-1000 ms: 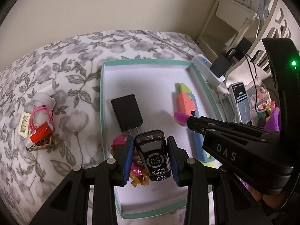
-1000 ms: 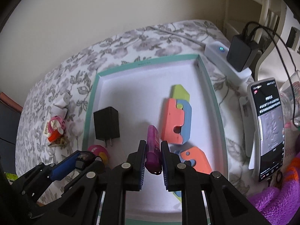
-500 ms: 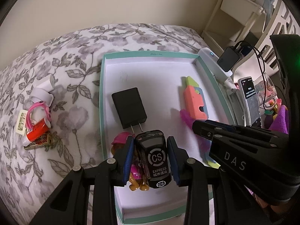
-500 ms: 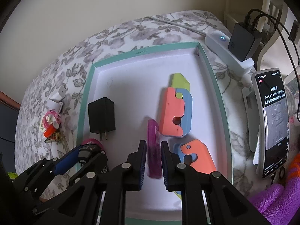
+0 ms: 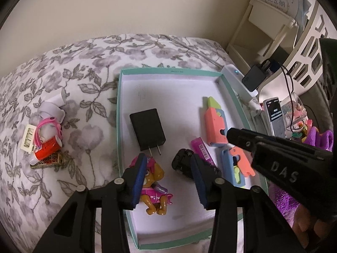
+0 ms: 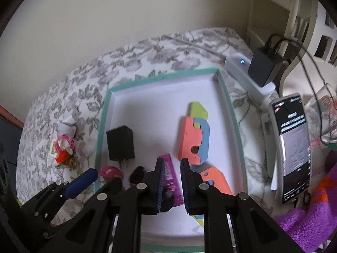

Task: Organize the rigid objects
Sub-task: 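Open the left tool to drop the key fob while the right tool releases the pink tube in the tray, then withdraw both open tools from the tray back over the remaining pile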

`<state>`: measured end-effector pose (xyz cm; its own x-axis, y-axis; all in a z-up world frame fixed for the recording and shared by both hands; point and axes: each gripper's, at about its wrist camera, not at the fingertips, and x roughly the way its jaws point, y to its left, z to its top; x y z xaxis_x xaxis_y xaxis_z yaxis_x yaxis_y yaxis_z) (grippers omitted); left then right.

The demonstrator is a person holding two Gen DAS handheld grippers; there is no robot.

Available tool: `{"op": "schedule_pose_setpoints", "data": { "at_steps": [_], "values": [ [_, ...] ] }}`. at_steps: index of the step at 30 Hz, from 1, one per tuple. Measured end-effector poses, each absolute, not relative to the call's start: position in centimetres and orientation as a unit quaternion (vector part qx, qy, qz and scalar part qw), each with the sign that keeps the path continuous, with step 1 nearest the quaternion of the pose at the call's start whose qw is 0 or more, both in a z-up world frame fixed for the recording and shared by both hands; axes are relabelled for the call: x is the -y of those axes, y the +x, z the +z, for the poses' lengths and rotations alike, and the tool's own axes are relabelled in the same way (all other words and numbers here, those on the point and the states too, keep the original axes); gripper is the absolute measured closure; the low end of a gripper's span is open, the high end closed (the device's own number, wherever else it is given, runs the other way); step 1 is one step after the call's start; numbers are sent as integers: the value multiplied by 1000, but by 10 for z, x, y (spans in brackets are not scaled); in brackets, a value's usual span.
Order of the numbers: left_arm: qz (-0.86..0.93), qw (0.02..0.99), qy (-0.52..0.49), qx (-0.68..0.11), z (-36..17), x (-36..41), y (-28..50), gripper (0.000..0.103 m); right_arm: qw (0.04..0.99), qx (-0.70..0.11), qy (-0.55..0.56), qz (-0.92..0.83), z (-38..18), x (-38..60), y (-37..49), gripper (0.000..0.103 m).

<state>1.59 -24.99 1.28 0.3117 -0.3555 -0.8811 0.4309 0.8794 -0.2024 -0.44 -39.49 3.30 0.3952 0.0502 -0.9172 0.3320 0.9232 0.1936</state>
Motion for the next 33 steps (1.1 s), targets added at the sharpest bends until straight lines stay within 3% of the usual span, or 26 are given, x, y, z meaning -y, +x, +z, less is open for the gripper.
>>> {"op": "schedule_pose_setpoints", "data": {
  "at_steps": [19,20,22,23,31,33],
  "values": [
    [-162,841,-5,-517,43,200,36,55,828,-528,168,-92,45,395,-5,86],
    [-156,842,-6,-517,44,197,37,53,828,-528,167,-92,44,394,-4,86],
    [-146,844,-12,-516,46,189,40,35,827,-529,165,-92,43,393,-4,85],
    [-142,845,-16,-515,47,185,41,30,827,-530,163,-92,43,392,-4,83],
    [-98,852,-53,-511,56,145,53,29,830,-529,150,-88,42,382,0,60],
    [-79,853,-57,-513,56,135,55,29,832,-530,143,-84,42,377,1,49]
  ]
}}
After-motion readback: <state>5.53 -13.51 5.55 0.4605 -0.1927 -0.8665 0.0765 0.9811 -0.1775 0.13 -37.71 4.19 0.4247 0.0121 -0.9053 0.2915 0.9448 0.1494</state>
